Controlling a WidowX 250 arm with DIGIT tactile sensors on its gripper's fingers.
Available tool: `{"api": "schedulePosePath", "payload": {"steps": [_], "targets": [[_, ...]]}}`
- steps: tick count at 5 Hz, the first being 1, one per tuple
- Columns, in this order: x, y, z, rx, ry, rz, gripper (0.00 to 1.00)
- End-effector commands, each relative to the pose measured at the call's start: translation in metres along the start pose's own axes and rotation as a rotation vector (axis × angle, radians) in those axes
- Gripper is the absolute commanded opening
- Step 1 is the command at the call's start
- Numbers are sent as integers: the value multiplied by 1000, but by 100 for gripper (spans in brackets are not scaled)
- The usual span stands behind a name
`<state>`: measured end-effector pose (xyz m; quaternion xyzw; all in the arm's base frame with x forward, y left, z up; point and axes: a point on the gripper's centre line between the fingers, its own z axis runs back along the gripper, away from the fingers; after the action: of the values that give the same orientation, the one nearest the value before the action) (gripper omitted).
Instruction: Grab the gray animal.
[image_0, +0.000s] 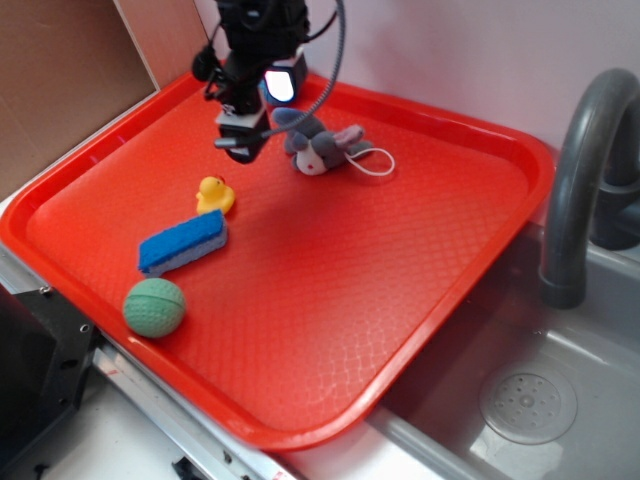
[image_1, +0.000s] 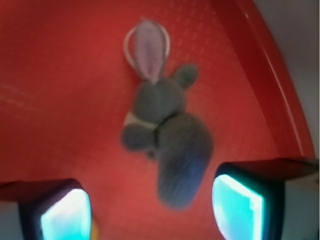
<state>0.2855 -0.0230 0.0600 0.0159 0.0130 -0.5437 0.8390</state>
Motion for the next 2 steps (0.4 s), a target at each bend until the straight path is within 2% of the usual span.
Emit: {"api": "schedulePosePath", "payload": {"steps": [1,2], "targets": [[21,10,-12,15,-40,-74,100],[30,13,-23,4,-12,-80,100]]}}
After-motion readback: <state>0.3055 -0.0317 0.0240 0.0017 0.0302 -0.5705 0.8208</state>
